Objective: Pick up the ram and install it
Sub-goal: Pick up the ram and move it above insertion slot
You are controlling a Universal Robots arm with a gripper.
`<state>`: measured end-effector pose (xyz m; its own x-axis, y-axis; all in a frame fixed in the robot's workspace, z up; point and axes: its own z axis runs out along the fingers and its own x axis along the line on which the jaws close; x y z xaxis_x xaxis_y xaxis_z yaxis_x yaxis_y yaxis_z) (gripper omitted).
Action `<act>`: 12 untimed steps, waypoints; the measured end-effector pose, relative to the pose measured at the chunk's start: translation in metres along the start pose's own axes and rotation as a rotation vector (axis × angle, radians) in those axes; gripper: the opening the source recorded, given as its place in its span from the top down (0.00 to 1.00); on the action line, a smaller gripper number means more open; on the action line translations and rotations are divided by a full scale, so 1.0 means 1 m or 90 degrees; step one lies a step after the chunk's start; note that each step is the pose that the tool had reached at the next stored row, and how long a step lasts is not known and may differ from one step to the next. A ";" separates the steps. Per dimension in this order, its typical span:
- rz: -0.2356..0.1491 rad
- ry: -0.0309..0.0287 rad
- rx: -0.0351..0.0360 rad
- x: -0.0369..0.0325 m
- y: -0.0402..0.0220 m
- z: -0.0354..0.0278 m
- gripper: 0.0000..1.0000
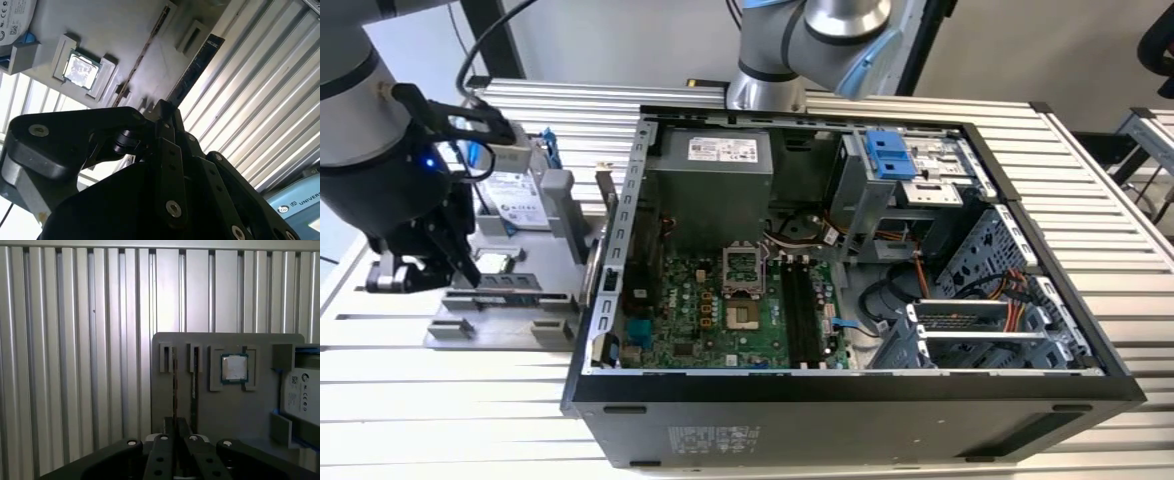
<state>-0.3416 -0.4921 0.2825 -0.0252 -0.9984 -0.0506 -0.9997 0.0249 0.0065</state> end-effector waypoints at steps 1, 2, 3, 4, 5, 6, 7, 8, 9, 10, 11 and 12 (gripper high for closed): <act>0.000 -0.0001 0.0001 0.0000 0.0000 -0.0008 1.00; 0.000 -0.0001 0.0000 -0.0001 0.0000 -0.0016 1.00; 0.000 -0.0001 0.0001 -0.0001 0.0000 -0.0025 1.00; 0.000 -0.0001 0.0001 -0.0002 0.0000 -0.0035 1.00; 0.000 0.0000 0.0001 -0.0003 0.0000 -0.0048 1.00; 0.000 0.0000 0.0000 -0.0003 0.0000 -0.0063 1.00; 0.000 -0.0001 0.0000 -0.0004 0.0001 -0.0076 1.00; 0.000 0.0000 0.0000 -0.0005 0.0001 -0.0091 1.00; 0.000 0.0000 0.0000 -0.0006 0.0001 -0.0105 1.00; 0.000 -0.0001 0.0001 -0.0006 0.0001 -0.0119 1.00; 0.000 0.0000 0.0000 -0.0007 0.0001 -0.0135 1.00; 0.000 -0.0001 0.0001 -0.0008 0.0001 -0.0152 1.00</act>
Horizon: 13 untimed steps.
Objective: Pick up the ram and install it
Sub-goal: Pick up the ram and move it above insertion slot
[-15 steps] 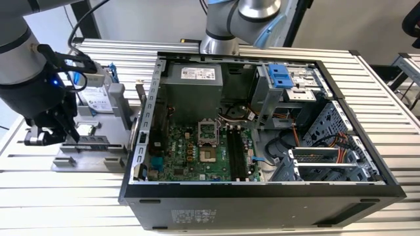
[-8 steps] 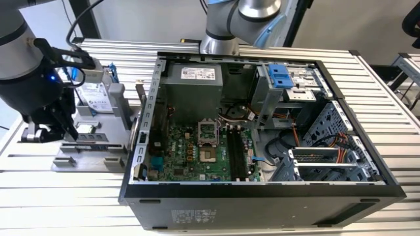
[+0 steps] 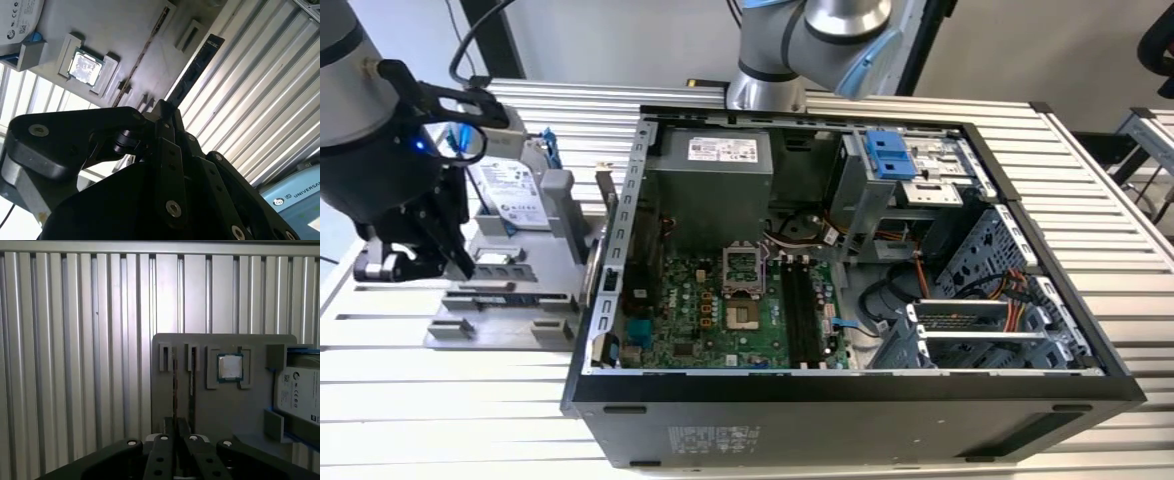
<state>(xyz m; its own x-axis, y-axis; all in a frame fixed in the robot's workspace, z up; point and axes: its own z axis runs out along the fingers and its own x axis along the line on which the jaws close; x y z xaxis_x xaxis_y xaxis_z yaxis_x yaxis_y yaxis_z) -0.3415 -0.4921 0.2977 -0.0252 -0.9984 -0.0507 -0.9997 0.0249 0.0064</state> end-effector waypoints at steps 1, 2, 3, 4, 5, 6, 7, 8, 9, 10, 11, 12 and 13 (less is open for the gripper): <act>0.000 0.0000 0.0000 -0.0001 0.0000 -0.0016 1.00; 0.000 0.0000 0.0000 -0.0002 0.0000 -0.0035 1.00; 0.000 0.0001 -0.0001 -0.0003 0.0001 -0.0054 1.00; 0.000 0.0000 0.0000 -0.0003 0.0001 -0.0070 1.00; 0.000 0.0000 0.0000 -0.0004 0.0001 -0.0086 1.00; 0.000 0.0000 0.0000 -0.0005 0.0001 -0.0100 1.00; 0.000 0.0000 0.0000 -0.0005 0.0000 -0.0117 1.00; 0.000 0.0000 0.0000 -0.0006 0.0000 -0.0133 1.00; 0.000 0.0000 0.0000 -0.0007 0.0000 -0.0150 1.00; 0.000 0.0001 0.0000 -0.0008 0.0000 -0.0168 1.00; 0.000 0.0000 0.0000 -0.0009 0.0000 -0.0187 1.00; 0.000 0.0000 0.0000 -0.0010 0.0001 -0.0206 1.00; 0.000 0.0000 0.0000 -0.0011 0.0001 -0.0223 1.00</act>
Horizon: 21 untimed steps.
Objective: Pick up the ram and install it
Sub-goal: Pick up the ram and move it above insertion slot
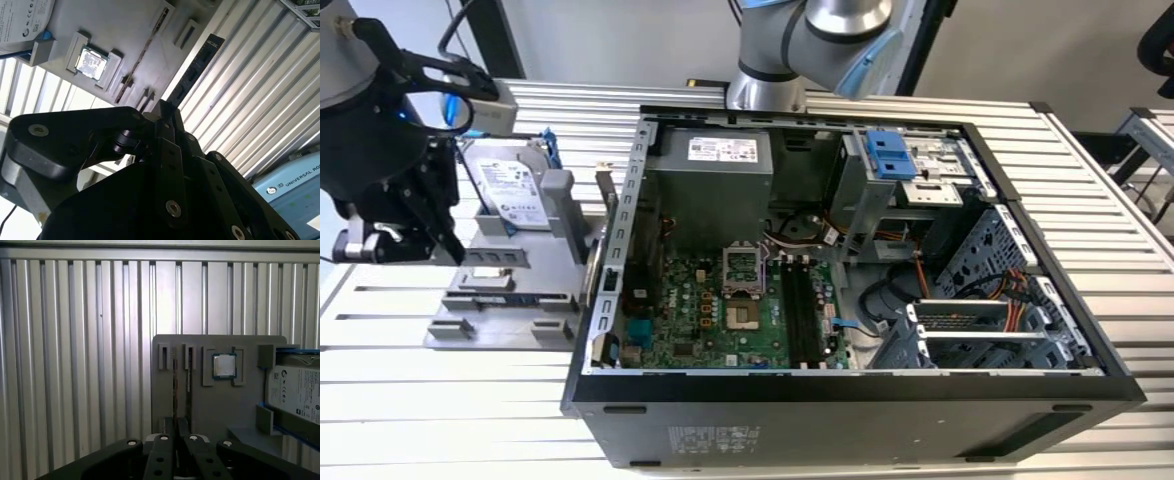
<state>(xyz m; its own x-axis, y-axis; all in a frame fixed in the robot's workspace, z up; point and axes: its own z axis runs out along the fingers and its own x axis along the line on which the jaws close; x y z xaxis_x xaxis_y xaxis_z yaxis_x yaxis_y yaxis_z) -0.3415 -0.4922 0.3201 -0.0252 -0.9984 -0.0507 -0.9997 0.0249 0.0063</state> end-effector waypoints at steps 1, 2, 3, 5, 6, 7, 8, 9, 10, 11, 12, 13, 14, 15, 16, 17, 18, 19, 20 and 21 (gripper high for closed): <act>0.000 0.0000 0.0000 -0.0001 0.0000 -0.0018 1.00; 0.000 0.0000 0.0000 -0.0002 0.0000 -0.0035 1.00; 0.000 0.0000 0.0000 -0.0003 0.0001 -0.0051 1.00; 0.000 0.0000 -0.0001 -0.0004 0.0001 -0.0081 1.00; 0.000 0.0000 0.0000 -0.0005 0.0001 -0.0096 1.00; 0.000 0.0000 0.0000 -0.0006 0.0001 -0.0112 1.00; 0.000 0.0000 0.0000 -0.0007 0.0001 -0.0128 1.00; 0.000 0.0000 0.0000 -0.0008 0.0001 -0.0147 1.00; 0.000 0.0000 0.0000 -0.0008 0.0001 -0.0164 1.00; 0.000 0.0000 0.0000 -0.0010 0.0001 -0.0182 1.00; 0.000 0.0000 -0.0001 -0.0010 0.0002 -0.0199 1.00; 0.000 0.0000 0.0000 -0.0011 0.0002 -0.0215 1.00; 0.000 0.0000 0.0000 -0.0012 0.0002 -0.0230 1.00; 0.000 0.0000 0.0000 -0.0013 0.0002 -0.0246 1.00; 0.000 0.0000 0.0000 -0.0013 0.0002 -0.0261 1.00; 0.000 0.0000 0.0000 -0.0014 0.0002 -0.0278 1.00; 0.000 -0.0001 0.0000 -0.0015 0.0002 -0.0294 1.00; 0.000 0.0000 0.0000 -0.0016 0.0003 -0.0313 1.00; 0.000 0.0000 -0.0001 -0.0017 0.0002 -0.0333 1.00; 0.000 0.0000 -0.0001 -0.0018 0.0003 -0.0357 1.00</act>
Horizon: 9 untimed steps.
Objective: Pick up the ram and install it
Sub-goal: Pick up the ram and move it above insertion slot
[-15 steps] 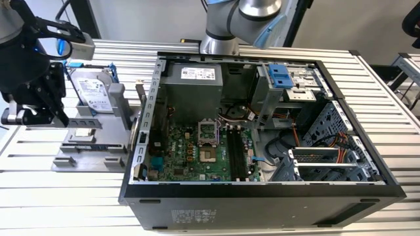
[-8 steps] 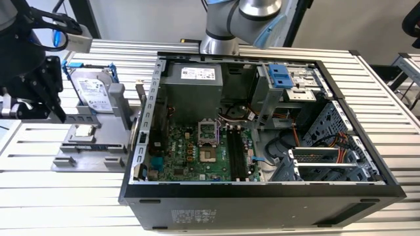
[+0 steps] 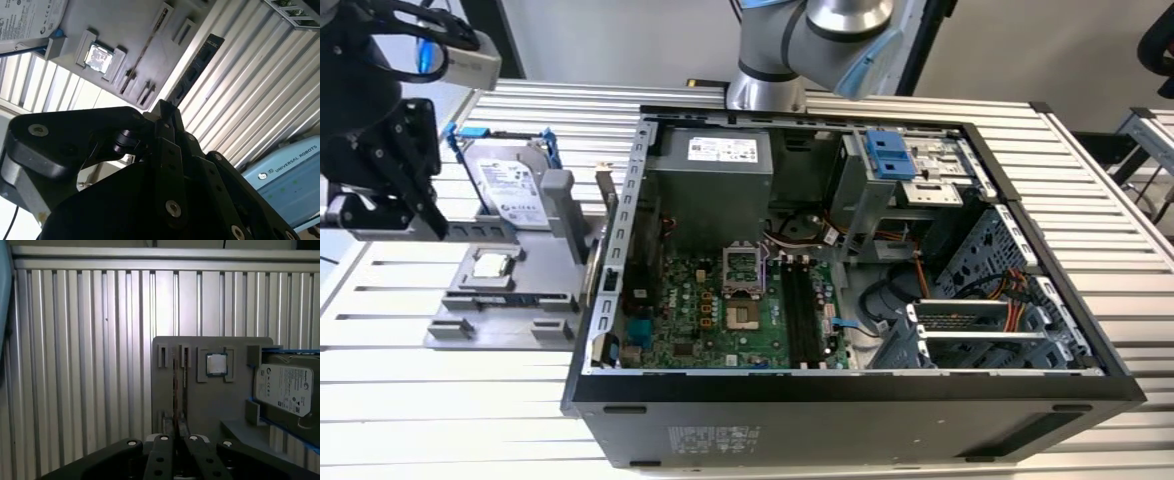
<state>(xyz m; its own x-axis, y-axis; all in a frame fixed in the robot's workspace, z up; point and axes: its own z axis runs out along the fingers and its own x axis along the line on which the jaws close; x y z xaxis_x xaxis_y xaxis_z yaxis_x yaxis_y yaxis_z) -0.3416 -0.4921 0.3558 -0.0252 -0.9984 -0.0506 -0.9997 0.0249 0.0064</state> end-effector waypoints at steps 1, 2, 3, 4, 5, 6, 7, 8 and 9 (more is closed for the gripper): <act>0.000 -0.0001 0.0001 -0.0001 0.0000 -0.0023 1.00; 0.000 -0.0001 0.0001 -0.0002 0.0000 -0.0048 1.00; 0.000 0.0000 0.0000 -0.0003 0.0000 -0.0069 1.00; 0.000 0.0000 0.0000 -0.0004 0.0000 -0.0089 1.00; 0.000 0.0000 0.0000 -0.0005 0.0000 -0.0108 1.00; 0.000 0.0000 0.0000 -0.0006 0.0001 -0.0129 1.00; 0.000 -0.0001 0.0000 -0.0007 0.0001 -0.0149 1.00; 0.000 -0.0001 0.0000 -0.0008 0.0001 -0.0169 1.00; 0.000 0.0000 0.0000 -0.0009 0.0001 -0.0187 1.00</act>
<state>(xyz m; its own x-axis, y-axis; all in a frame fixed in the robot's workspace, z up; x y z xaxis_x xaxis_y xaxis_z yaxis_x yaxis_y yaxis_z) -0.3416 -0.4921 0.3746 -0.0252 -0.9984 -0.0507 -0.9997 0.0249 0.0064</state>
